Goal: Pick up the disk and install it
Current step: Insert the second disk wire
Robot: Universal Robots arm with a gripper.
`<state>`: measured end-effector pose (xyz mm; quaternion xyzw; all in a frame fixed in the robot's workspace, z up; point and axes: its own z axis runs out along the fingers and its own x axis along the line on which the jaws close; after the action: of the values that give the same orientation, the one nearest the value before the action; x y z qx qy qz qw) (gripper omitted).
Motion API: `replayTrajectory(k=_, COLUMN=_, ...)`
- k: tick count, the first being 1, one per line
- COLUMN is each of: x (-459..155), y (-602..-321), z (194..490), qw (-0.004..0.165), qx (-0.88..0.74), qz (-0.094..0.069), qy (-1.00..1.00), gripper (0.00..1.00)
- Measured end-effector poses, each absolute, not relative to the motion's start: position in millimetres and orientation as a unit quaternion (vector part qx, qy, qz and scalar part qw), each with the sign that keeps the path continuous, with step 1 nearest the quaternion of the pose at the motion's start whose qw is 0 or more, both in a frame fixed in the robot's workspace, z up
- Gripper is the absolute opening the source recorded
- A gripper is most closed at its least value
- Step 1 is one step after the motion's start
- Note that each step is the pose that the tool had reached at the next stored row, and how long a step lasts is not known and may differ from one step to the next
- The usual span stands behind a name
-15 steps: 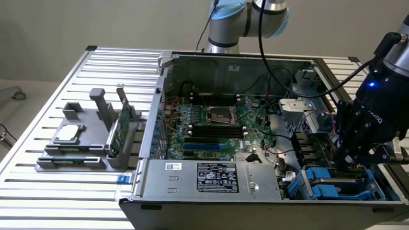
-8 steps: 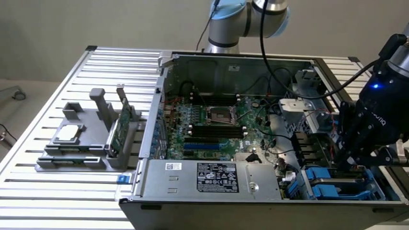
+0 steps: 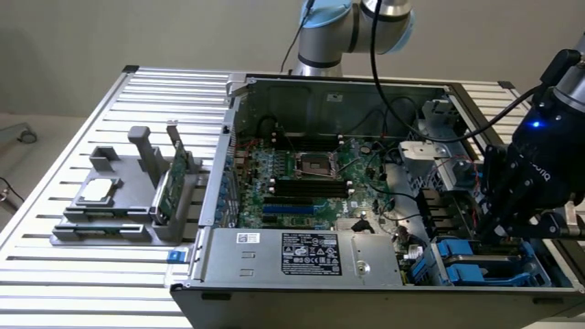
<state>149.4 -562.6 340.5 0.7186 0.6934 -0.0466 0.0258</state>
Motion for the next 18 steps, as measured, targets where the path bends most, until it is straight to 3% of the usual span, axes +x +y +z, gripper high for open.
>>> replayTrajectory(k=18, x=150.2, y=-563.9, z=341.6, qw=0.024, qx=0.719, qz=-0.045, qy=0.693, gripper=0.16)
